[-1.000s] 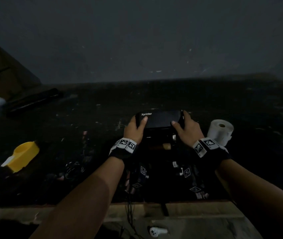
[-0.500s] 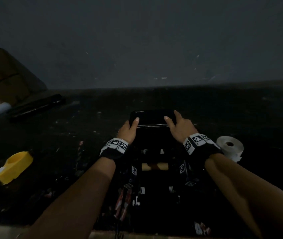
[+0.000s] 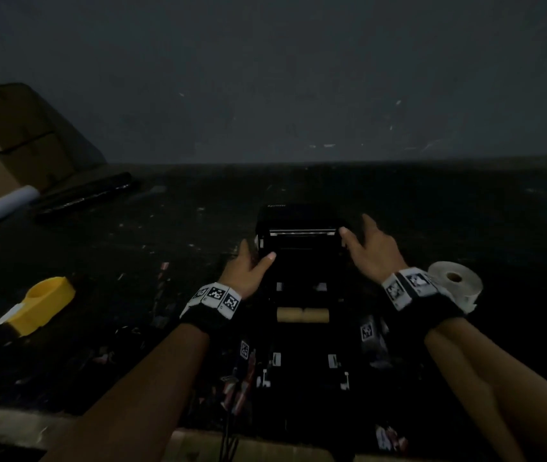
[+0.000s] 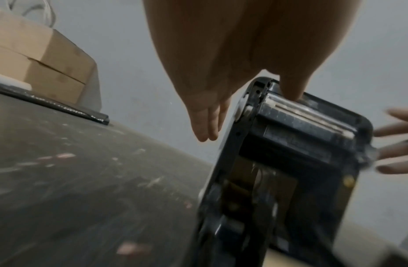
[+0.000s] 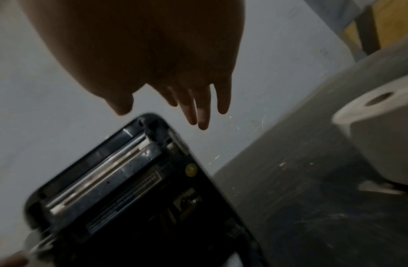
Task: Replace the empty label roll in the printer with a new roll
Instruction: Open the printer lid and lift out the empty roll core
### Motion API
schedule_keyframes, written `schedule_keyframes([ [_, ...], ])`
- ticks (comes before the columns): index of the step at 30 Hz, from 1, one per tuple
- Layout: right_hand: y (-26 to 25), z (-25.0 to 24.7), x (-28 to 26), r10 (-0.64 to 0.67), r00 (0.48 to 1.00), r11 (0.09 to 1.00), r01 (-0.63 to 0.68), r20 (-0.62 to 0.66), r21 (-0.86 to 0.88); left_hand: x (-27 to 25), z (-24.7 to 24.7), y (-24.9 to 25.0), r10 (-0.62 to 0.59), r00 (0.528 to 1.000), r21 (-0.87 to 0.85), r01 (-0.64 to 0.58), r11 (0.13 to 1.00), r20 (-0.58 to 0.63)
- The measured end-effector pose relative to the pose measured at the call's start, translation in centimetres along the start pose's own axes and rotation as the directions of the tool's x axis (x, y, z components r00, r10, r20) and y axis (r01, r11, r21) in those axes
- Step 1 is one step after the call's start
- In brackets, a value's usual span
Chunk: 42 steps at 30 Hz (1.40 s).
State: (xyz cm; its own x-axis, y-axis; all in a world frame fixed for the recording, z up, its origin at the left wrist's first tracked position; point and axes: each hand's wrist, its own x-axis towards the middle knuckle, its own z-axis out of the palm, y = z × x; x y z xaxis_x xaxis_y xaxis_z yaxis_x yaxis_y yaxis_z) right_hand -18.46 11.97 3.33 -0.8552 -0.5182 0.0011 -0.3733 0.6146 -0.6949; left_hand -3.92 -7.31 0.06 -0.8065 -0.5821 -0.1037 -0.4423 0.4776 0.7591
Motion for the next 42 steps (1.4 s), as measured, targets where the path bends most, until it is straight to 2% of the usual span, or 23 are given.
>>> schedule_keyframes([
  [2, 1.7, 0.5, -1.8, -0.018, 1.000, 0.999, 0.018, -0.008, -0.043, -0.7, 0.5, -1.6, -0.030, 0.999, 0.033, 0.029, 0.999, 0.029],
  [4, 3.5, 1.7, -3.5, -0.077, 0.993, 0.989, 0.087, 0.084, -0.123, -1.6, 1.3, -2.9, -0.042, 0.998, 0.090, 0.037, 0.995, 0.052],
  [7, 5.3, 4.1, -4.6, -0.142, 0.948, 0.956, 0.206, 0.285, -0.210, -3.0, 2.6, -3.4, 0.033, 0.992, 0.224, -0.061, 0.973, 0.124],
  [9, 6.2, 5.5, -4.9, -0.142, 0.922, 0.931, 0.248, 0.361, -0.266, -3.6, 3.6, -3.6, 0.065, 0.977, 0.297, -0.124, 0.947, 0.202],
  [12, 7.1, 7.3, -5.2, -0.156, 0.910, 0.889, 0.298, 0.383, -0.347, -3.7, 4.8, -4.4, 0.045, 0.956, 0.371, -0.156, 0.915, 0.291],
  [18, 7.2, 9.3, -5.3, -0.140, 0.919, 0.868, 0.294, 0.370, -0.401, -3.9, 5.7, -4.0, -0.009, 0.965, 0.395, -0.098, 0.913, 0.261],
  [22, 6.7, 9.4, -5.5, -0.149, 0.936, 0.898, 0.263, 0.317, -0.353, -3.8, 5.5, -3.8, -0.020, 0.971, 0.346, -0.066, 0.936, 0.238],
  [25, 6.0, 8.8, -5.5, -0.201, 0.943, 0.935, 0.265, 0.266, -0.235, -4.0, 4.8, -3.0, 0.017, 0.977, 0.299, -0.082, 0.951, 0.213],
  [31, 4.3, 6.1, -6.1, -0.309, 0.946, 0.948, 0.314, 0.096, -0.042, -3.8, 2.7, -1.1, 0.184, 0.976, 0.178, -0.203, 0.963, 0.117],
  [35, 3.4, 3.4, -6.7, -0.340, 0.940, 0.940, 0.340, -0.028, 0.030, -4.0, 1.7, 0.2, 0.257, 0.962, -0.075, -0.251, 0.965, 0.093],
  [38, 3.5, 1.7, -7.6, -0.286, 0.952, 0.946, 0.298, -0.105, 0.127, -4.3, 1.8, 1.9, 0.303, 0.950, -0.235, -0.278, 0.931, 0.079],
  [42, 4.6, 0.1, -8.6, -0.106, 0.962, 0.915, 0.194, -0.252, 0.355, -4.6, 3.0, 3.9, 0.331, 0.939, -0.363, -0.277, 0.890, 0.095],
])
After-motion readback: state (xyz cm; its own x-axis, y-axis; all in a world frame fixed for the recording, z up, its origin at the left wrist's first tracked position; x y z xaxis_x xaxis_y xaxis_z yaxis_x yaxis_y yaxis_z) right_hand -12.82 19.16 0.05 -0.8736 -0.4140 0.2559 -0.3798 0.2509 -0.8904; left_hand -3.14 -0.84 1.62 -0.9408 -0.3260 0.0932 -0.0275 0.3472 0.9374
